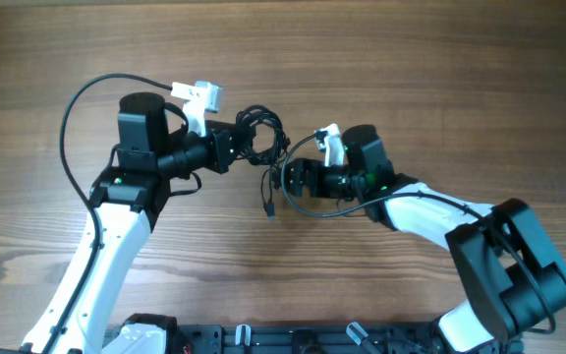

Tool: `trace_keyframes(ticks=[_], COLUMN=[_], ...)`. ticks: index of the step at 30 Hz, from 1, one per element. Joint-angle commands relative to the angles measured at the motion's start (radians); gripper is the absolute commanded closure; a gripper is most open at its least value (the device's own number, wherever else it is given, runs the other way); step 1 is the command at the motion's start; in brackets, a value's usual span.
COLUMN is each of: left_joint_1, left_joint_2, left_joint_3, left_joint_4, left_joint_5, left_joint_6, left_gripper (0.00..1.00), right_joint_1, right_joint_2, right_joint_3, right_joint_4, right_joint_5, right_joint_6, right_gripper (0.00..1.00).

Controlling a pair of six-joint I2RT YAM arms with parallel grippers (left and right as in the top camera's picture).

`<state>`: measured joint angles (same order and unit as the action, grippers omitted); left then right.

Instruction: Untangle cables

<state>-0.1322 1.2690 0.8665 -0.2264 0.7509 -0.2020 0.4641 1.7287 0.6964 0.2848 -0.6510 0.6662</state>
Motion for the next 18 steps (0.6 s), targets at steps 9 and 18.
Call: trace_keyframes(ticks=[9,18], left_joint_1=[0.038,0.039], left_joint_2=[-0.024,-0.024], left_joint_3=[0.002,0.002], left_joint_4=[0.006,0.011], left_joint_5=[0.161,0.058], left_joint_6=[0.097,0.053], left_gripper=[0.96,0.95], right_joint_1=[-0.119,0.174], right_joint_2=[-0.116,-0.116], right_joint_3=[0.0,0.0], right_joint_4=[0.247,0.116], right_joint_5=[0.019,0.003], right_joint_6=[0.218,0.224], right_gripper=[0.0,0.0])
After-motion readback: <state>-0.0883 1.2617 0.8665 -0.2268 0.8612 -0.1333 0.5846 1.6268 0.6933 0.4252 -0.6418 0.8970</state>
